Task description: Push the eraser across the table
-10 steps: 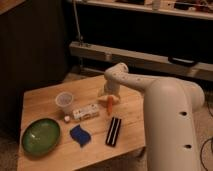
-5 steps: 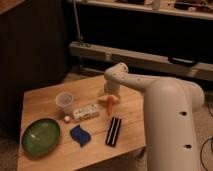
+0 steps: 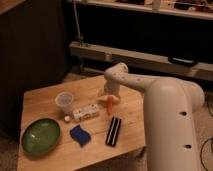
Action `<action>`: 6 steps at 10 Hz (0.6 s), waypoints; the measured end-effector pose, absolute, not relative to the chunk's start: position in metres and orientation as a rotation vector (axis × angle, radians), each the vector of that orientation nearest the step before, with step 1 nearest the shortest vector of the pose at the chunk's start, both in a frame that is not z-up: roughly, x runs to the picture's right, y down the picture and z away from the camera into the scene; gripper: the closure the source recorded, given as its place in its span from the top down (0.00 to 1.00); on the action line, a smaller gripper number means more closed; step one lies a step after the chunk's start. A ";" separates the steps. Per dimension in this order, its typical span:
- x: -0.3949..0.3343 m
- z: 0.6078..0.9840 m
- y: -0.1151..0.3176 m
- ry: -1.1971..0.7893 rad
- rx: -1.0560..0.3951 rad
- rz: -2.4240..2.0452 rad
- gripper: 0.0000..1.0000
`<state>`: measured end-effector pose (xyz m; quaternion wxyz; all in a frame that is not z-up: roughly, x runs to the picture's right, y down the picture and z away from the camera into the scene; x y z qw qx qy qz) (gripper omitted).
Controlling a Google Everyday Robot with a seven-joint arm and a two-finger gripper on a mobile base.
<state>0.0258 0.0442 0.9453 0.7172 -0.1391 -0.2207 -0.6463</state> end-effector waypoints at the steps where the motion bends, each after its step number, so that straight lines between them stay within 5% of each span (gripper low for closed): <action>1: 0.026 0.945 0.044 -0.488 -0.308 -1.430 0.80; 6: 0.034 0.918 0.034 -0.422 -0.252 -1.449 0.80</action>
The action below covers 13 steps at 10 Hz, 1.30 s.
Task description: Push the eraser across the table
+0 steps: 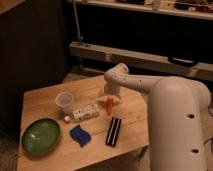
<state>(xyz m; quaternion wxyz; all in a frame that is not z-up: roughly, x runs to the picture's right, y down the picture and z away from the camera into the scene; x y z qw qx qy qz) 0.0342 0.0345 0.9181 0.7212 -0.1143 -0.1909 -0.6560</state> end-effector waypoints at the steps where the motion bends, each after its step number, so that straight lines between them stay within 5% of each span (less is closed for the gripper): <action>1: 0.036 0.905 0.028 -0.411 -0.234 -1.451 0.80; 3: 0.046 0.860 0.008 -0.388 -0.199 -1.446 0.76; 7: 0.078 0.764 0.025 -0.451 -0.273 -1.419 0.35; 10: 0.103 0.717 0.102 -0.521 -0.364 -1.390 0.04; 13: 0.109 0.723 0.183 -0.574 -0.437 -1.329 0.00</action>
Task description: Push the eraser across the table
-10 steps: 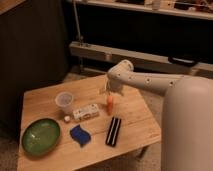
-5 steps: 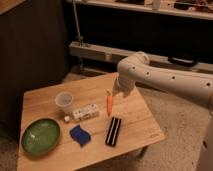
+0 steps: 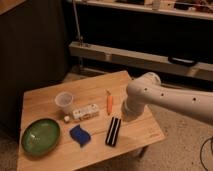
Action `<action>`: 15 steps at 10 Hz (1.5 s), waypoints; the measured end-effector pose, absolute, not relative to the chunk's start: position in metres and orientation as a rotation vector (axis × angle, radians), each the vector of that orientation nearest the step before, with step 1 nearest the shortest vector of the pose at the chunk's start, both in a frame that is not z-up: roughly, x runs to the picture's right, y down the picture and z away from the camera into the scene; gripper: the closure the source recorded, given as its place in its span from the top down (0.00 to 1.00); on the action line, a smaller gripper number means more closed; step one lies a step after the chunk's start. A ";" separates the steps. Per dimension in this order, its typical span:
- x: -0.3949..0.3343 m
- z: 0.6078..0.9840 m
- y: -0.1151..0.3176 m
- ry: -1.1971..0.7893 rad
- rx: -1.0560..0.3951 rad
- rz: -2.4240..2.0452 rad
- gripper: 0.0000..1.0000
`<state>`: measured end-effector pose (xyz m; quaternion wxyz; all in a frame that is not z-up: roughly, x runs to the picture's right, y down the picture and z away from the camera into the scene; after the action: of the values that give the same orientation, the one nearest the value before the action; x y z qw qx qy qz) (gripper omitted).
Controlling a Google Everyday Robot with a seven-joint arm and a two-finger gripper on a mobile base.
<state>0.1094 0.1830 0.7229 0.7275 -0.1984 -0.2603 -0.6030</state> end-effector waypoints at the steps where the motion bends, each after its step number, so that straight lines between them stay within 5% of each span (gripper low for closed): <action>1: 0.113 0.728 0.211 -0.575 -0.455 -1.314 0.00; 5: 0.114 0.712 0.283 -0.553 -0.456 -1.298 0.00; 8: 0.095 0.698 0.297 -0.567 -0.437 -1.339 0.00; 15: 0.020 0.738 0.291 -0.662 -0.425 -1.458 0.00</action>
<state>0.0196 0.2912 0.7384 0.6761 -0.1891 -0.2946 -0.6484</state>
